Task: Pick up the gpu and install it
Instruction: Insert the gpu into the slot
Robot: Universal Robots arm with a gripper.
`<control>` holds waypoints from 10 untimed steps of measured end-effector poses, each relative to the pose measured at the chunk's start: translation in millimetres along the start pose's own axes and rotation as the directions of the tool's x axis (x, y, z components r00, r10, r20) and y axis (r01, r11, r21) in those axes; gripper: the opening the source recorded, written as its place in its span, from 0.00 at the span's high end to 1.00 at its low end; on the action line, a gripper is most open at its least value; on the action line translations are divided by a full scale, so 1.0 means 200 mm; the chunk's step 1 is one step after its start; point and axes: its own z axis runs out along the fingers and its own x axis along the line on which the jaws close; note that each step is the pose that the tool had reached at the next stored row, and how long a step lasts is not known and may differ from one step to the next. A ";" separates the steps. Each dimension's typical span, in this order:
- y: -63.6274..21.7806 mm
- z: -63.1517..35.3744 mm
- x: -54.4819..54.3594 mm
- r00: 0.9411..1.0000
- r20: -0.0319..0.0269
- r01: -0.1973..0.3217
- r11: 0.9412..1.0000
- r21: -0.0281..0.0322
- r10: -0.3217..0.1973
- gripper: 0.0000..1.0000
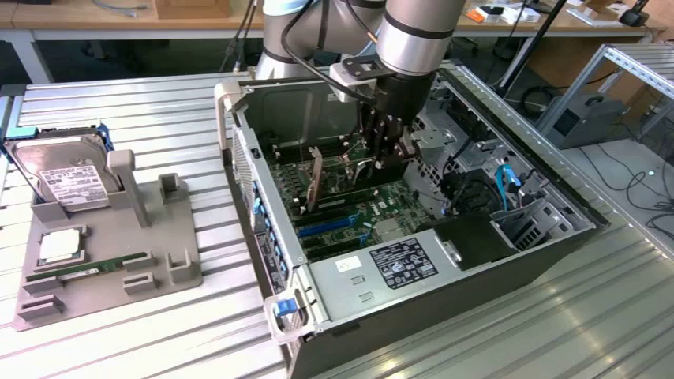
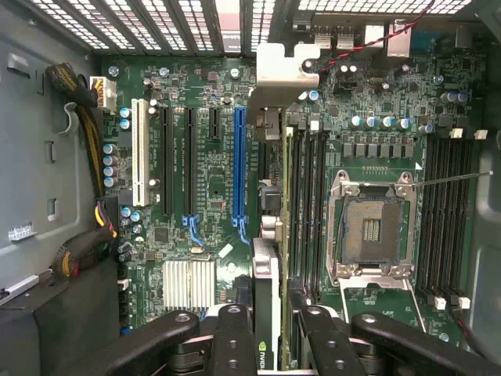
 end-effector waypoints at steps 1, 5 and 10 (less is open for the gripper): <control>0.009 0.007 0.00 1.000 0.000 0.000 1.000 0.000 0.000 0.73; 0.036 0.026 0.00 1.000 0.000 0.000 1.000 0.000 0.000 0.73; 0.058 0.038 0.00 1.000 0.000 0.000 1.000 0.000 0.000 0.73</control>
